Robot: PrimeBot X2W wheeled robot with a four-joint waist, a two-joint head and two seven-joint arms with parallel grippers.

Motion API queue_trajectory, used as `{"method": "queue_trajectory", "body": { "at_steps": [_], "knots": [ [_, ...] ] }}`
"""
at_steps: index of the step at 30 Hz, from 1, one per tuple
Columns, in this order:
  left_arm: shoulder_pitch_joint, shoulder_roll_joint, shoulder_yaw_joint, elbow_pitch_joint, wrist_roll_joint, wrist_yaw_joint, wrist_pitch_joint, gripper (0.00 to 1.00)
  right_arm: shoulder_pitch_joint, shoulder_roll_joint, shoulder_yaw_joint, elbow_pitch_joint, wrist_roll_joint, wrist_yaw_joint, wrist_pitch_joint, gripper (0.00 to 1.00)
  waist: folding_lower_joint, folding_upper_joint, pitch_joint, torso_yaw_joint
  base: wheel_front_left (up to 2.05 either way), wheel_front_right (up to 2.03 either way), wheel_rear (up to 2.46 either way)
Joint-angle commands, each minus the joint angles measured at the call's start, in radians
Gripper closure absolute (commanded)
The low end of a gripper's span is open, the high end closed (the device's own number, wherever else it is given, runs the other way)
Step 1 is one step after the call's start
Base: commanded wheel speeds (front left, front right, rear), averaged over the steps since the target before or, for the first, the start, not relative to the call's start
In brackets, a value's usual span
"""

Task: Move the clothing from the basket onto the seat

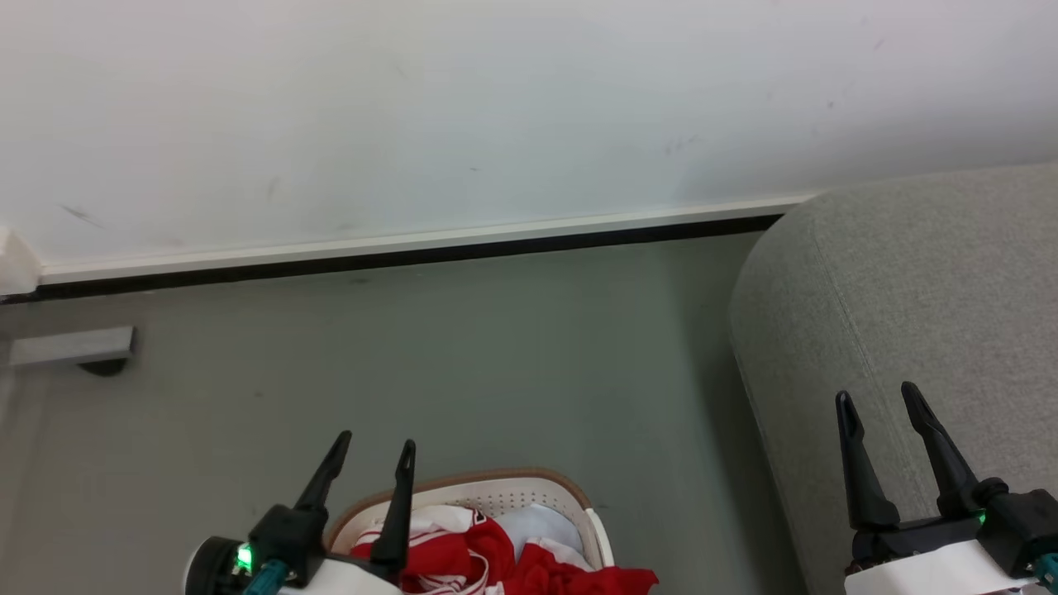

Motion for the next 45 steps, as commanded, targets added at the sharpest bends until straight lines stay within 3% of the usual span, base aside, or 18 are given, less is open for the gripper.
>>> {"method": "queue_trajectory", "body": {
  "at_steps": [1,17,31,37,45],
  "knots": [
    [-0.014,0.009,0.0,0.013,0.014,-0.005,-0.001,0.0,-0.011,-0.005,-0.002,-0.006,0.007,-0.002,-0.008,0.0,-0.0001,0.0,0.026,-0.024,0.0,0.0,0.0],
    [-0.229,0.057,-0.055,0.442,0.006,-0.081,0.035,0.0,-0.104,-0.004,0.0,-0.041,0.06,-0.002,-0.017,0.0,-0.0001,0.0,0.229,-0.145,0.0,0.0,0.0],
    [-0.435,0.145,-0.137,0.734,-0.016,-0.117,0.178,0.0,-0.204,0.029,-0.027,-0.1,0.105,-0.002,-0.018,0.0,-0.0001,0.0,0.442,-0.242,0.0,0.0,0.0],
    [-0.49,0.172,-0.236,0.825,-0.005,-0.118,0.273,0.0,-0.23,0.043,-0.027,-0.108,0.117,-0.002,-0.018,0.0,-0.0001,0.0,0.507,-0.269,0.0,0.0,0.0],
    [-0.55,0.227,-0.401,0.883,-0.03,-0.117,0.314,0.0,-0.257,0.051,-0.021,-0.105,0.135,-0.002,-0.018,0.0,-0.0001,0.0,0.58,-0.303,0.0,0.0,0.0]
  ]
}}
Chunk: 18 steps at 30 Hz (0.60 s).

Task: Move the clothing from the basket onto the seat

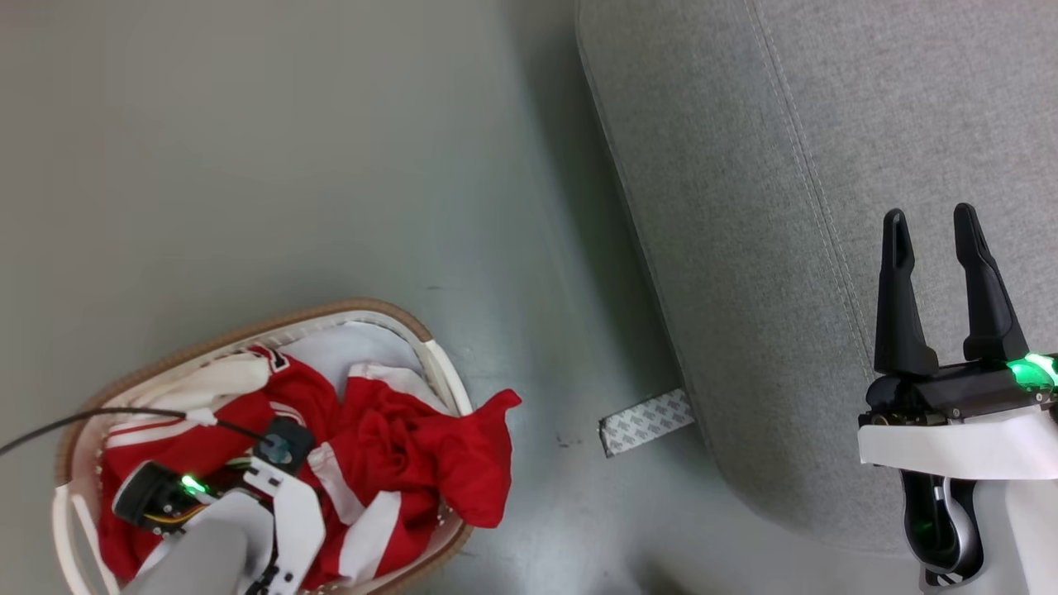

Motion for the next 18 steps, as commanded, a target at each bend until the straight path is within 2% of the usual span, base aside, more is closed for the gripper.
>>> {"method": "queue_trajectory", "body": {
  "at_steps": [1,6,10,11,13,14,18],
  "knots": [
    [-0.013,0.006,-0.019,0.012,-0.017,0.003,0.012,0.0,-0.011,0.003,0.001,0.002,0.009,-0.002,-0.003,0.0,-0.0001,0.0,0.022,-0.016,0.0,0.0,0.0],
    [-0.056,0.032,-0.112,0.045,-0.052,0.003,0.067,0.0,-0.026,0.004,0.007,0.002,0.04,-0.002,-0.003,0.0,-0.0001,0.0,0.054,-0.029,0.0,0.0,0.0],
    [-0.081,0.046,-0.151,0.062,-0.084,0.003,0.079,0.0,-0.037,0.004,0.015,0.005,0.058,-0.002,-0.003,0.0,-0.0001,0.0,0.072,-0.039,0.0,0.0,0.0],
    [-0.086,0.049,-0.157,0.064,-0.095,0.003,0.073,0.22,-0.041,0.004,0.016,0.006,0.061,-0.002,-0.003,0.0,-0.0001,0.0,0.075,-0.041,0.0,0.0,0.0],
    [-0.096,0.056,-0.172,0.064,-0.111,0.003,0.052,0.83,-0.045,0.004,0.019,0.006,0.065,-0.002,-0.003,0.0,-0.0001,0.0,0.08,-0.044,0.0,0.0,0.0],
    [-0.096,0.06,-0.179,0.064,-0.119,0.003,0.037,1.0,-0.044,0.004,0.019,0.006,0.066,-0.002,-0.003,0.0,-0.0001,0.0,0.081,-0.045,0.0,0.0,0.0],
    [-0.094,0.059,-0.213,0.064,-0.143,0.003,0.011,1.0,-0.041,0.004,0.013,0.011,0.061,-0.002,-0.003,0.0,-0.0001,0.0,0.077,-0.039,0.0,0.0,0.0]
  ]
}}
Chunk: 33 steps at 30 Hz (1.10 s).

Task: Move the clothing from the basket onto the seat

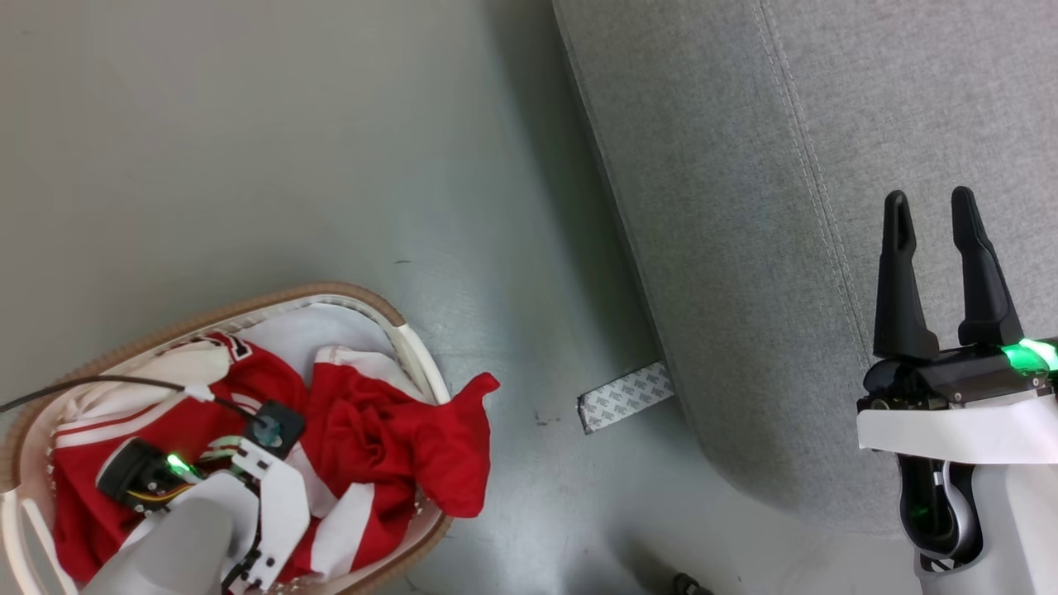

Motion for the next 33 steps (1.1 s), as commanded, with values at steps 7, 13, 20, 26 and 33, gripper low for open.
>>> {"method": "queue_trajectory", "body": {
  "at_steps": [7,13,20,26,33],
  "knots": [
    [0.007,-0.007,-0.066,0.017,-0.067,0.003,-0.041,1.0,-0.004,0.003,0.0,0.01,-0.025,-0.002,-0.004,0.0,-0.0001,0.0,-0.055,0.033,0.0,0.0,0.0],
    [0.04,-0.066,-0.088,0.031,-0.13,0.003,-0.122,1.0,0.026,0.001,-0.009,0.02,-0.087,-0.002,-0.004,0.0,-0.0001,0.0,-0.175,0.092,0.0,0.0,0.0],
    [0.089,-0.148,-0.099,0.054,-0.182,0.003,-0.218,1.0,0.078,-0.042,-0.005,0.037,-0.124,-0.002,-0.003,0.0,-0.0001,0.0,-0.351,0.185,0.0,0.0,0.0],
    [0.128,-0.196,-0.075,0.045,-0.233,0.003,-0.283,1.0,0.129,-0.068,0.004,0.061,-0.125,-0.002,-0.003,0.0,-0.0001,0.0,-0.488,0.254,0.0,0.0,0.0],
    [0.163,-0.209,-0.027,-0.039,-0.273,0.045,-0.318,1.0,0.186,-0.084,0.015,0.079,-0.116,-0.002,-0.003,0.0,-0.0001,0.0,-0.602,0.319,0.0,0.0,0.0]
  ]
}}
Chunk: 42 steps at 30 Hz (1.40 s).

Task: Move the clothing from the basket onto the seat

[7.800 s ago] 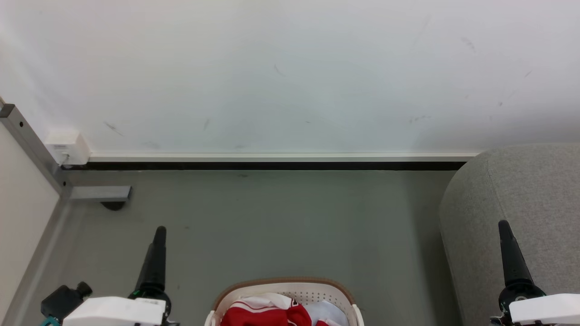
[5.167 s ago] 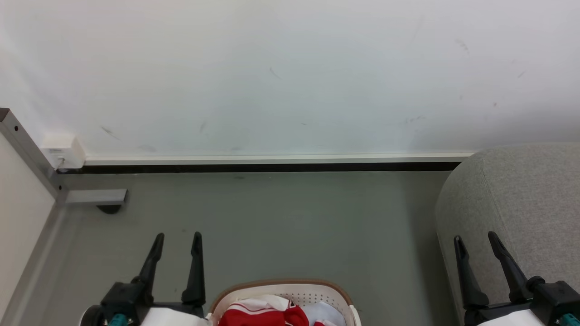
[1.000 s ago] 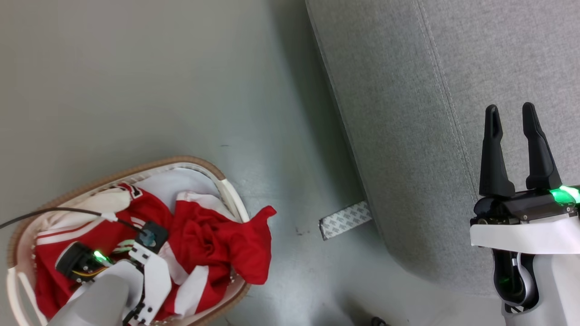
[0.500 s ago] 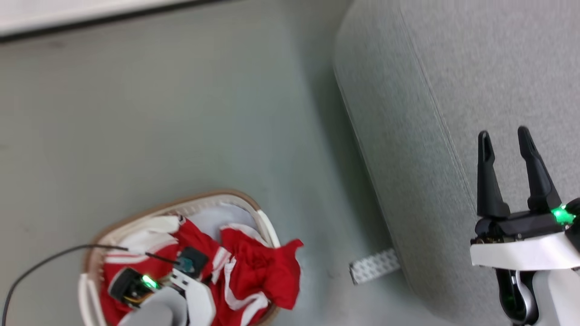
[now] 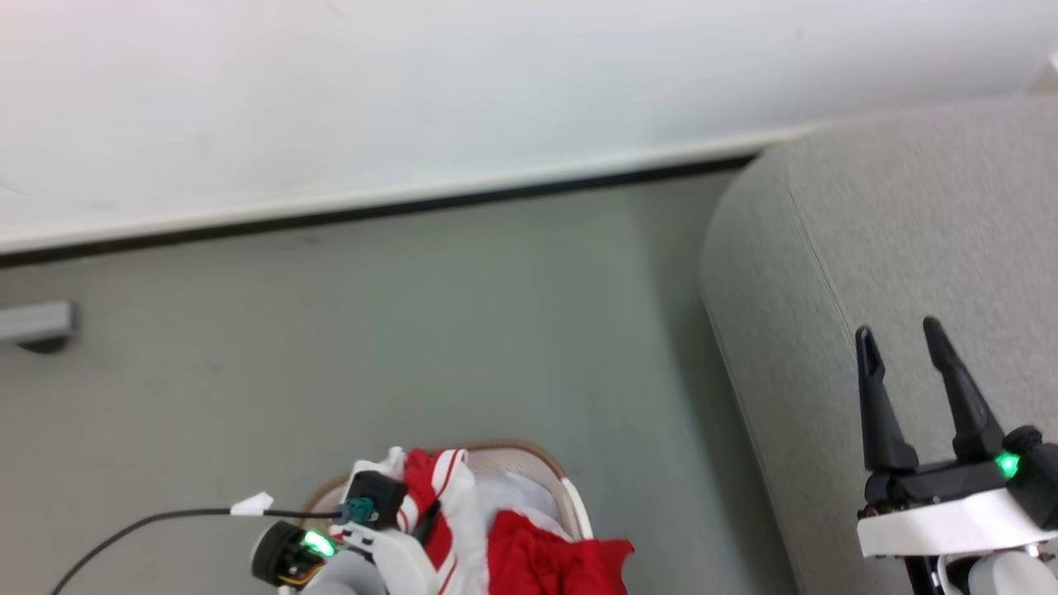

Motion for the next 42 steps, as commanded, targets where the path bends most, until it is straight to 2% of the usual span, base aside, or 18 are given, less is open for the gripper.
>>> {"method": "queue_trajectory", "body": {
  "at_steps": [1,7,15,27,33,42],
  "knots": [
    [0.018,-0.002,0.008,-0.017,-0.021,0.006,-0.008,1.0,0.019,-0.008,0.002,0.006,0.005,-0.002,-0.003,0.0,0.0002,0.0,-0.071,0.058,0.0,0.0,0.0],
    [0.077,0.03,0.066,-0.244,0.0,0.065,-0.007,1.0,0.063,-0.001,-0.006,0.013,0.008,-0.002,-0.003,0.0,0.0002,0.0,-0.147,0.096,0.0,0.0,0.0],
    [0.123,0.098,0.106,-0.593,0.025,0.127,-0.003,1.0,0.101,0.008,0.006,0.013,0.008,-0.002,-0.002,0.0,0.0002,0.0,-0.178,0.133,0.0,0.0,0.0],
    [0.074,0.212,0.13,-1.067,0.076,0.218,0.153,1.0,0.121,0.002,0.047,0.026,0.014,-0.002,0.006,0.0,0.0002,0.0,-0.221,0.145,0.0,0.0,0.0],
    [0.041,0.232,0.149,-1.183,0.079,0.245,0.222,1.0,0.114,-0.001,0.076,0.025,0.018,-0.002,0.012,0.0,0.0002,0.0,-0.223,0.142,0.0,0.0,0.0],
    [0.045,0.23,0.152,-1.204,0.057,0.256,0.24,1.0,0.106,-0.018,0.118,0.02,0.024,-0.002,0.013,0.0,0.0002,0.0,-0.211,0.138,0.0,0.0,0.0]
  ]
}}
